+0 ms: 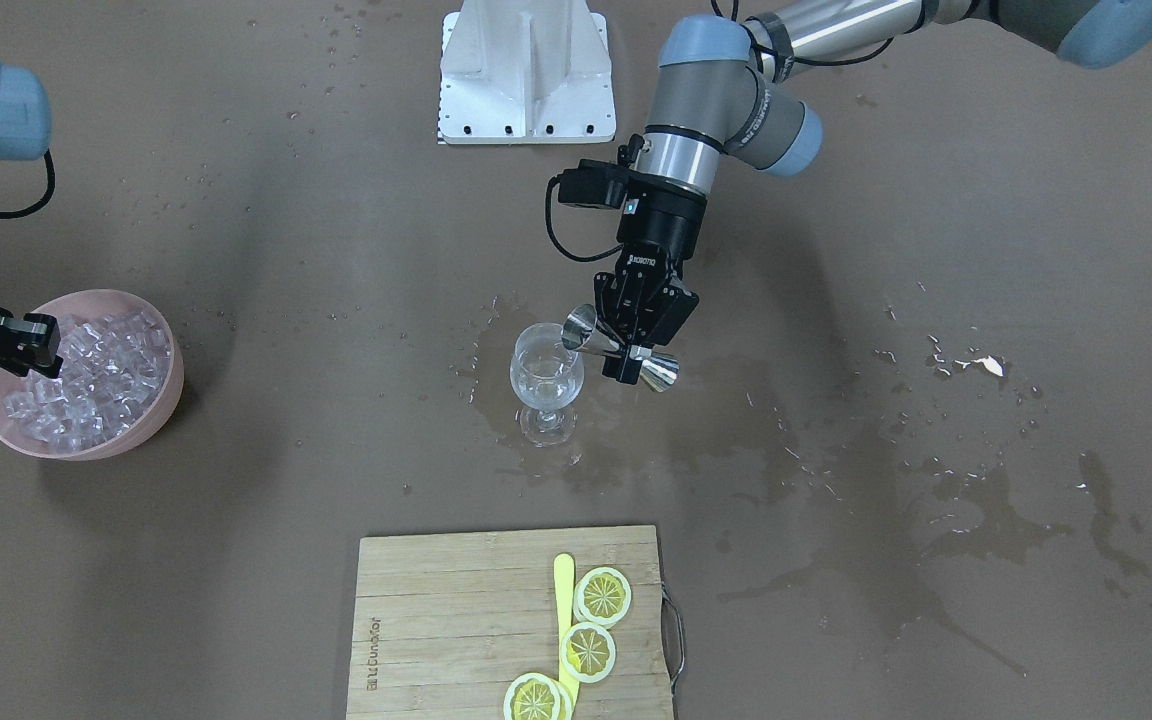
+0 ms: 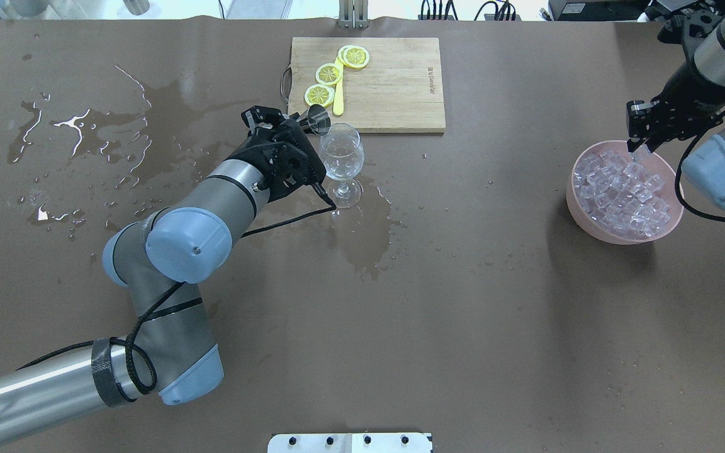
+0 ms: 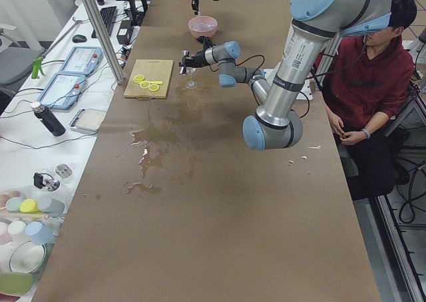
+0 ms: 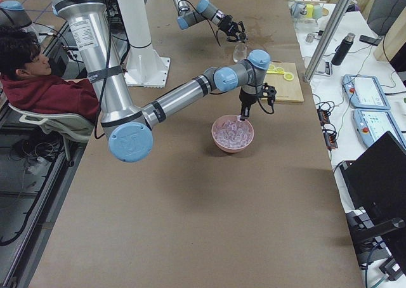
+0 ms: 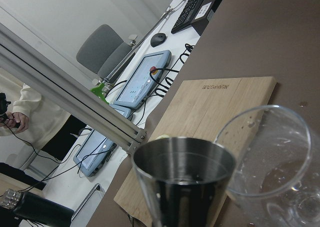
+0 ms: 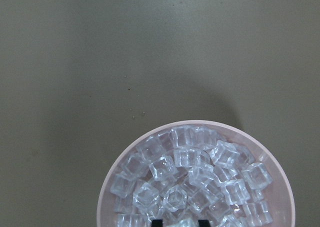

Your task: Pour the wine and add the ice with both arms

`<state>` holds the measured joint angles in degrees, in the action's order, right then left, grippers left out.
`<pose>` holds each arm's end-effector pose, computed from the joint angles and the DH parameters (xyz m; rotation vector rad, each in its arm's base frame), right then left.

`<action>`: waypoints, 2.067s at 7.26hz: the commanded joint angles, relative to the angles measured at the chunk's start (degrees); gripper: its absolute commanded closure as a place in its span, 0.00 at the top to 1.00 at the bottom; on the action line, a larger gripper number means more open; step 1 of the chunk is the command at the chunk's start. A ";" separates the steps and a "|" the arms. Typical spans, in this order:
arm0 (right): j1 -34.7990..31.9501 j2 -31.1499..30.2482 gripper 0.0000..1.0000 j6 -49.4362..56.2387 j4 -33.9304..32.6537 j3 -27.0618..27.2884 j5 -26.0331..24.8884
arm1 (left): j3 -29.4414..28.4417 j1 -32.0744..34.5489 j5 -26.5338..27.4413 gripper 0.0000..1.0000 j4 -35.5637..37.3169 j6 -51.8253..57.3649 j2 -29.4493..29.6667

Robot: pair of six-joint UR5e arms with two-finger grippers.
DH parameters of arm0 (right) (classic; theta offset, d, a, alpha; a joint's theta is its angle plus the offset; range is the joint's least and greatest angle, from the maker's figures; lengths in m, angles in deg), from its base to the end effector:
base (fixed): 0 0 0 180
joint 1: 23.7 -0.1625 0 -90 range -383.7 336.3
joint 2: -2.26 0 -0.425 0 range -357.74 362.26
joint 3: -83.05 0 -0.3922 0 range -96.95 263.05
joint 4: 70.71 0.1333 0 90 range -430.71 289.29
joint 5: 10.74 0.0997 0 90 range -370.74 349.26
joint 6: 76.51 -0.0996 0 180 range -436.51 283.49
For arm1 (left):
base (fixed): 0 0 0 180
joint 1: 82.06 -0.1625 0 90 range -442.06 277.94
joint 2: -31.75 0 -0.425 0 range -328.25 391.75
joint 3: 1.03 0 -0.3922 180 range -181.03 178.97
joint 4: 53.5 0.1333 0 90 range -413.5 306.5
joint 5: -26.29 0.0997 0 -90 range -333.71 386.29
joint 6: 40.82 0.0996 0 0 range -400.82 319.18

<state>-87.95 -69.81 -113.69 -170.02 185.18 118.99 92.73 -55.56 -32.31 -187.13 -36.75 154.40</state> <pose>-0.1939 -0.5623 0.4067 -0.0615 -0.7658 0.0640 0.4954 -0.4539 0.2041 1.4212 0.2816 0.5889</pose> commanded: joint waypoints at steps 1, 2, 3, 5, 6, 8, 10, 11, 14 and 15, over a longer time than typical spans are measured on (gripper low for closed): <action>0.00 0.00 0.14 0.00 0.00 0.09 0.00 | 0.02 -0.65 1.99 0.00 2.40 2.25 1.01; 0.00 0.00 0.14 0.00 0.00 0.26 0.00 | -0.06 -0.92 2.26 0.00 3.28 2.52 1.01; 0.00 0.09 0.14 0.00 0.00 0.26 0.00 | -0.07 -1.01 2.87 0.00 3.55 4.17 1.01; 0.00 0.00 0.14 0.00 0.00 0.09 -0.09 | -0.07 -1.36 4.46 0.00 3.72 6.46 1.01; 0.00 0.09 0.14 0.00 0.00 -0.17 -0.18 | -0.15 -1.45 4.46 0.00 3.99 6.74 1.01; 0.09 0.09 0.14 0.00 0.00 -0.26 -0.18 | 0.02 -1.45 5.07 0.00 6.09 9.35 1.97; 0.09 0.09 0.14 0.00 0.00 -0.17 -0.18 | 0.11 -1.54 6.13 0.00 7.50 9.99 1.98; 0.17 0.09 0.13 0.00 0.00 -0.17 -0.18 | 0.11 -1.54 6.65 0.00 7.68 10.08 1.89; 0.09 0.53 0.13 0.00 -0.08 0.00 -0.18 | 0.20 -2.94 10.16 0.00 8.81 14.37 2.07; 0.09 0.53 0.13 -0.09 -0.08 0.00 -0.18 | 0.20 -2.94 10.17 0.00 9.69 16.21 2.76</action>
<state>-87.86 -69.33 -113.71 -170.10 185.19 118.81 92.90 -58.28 -22.75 -178.45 -22.54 156.60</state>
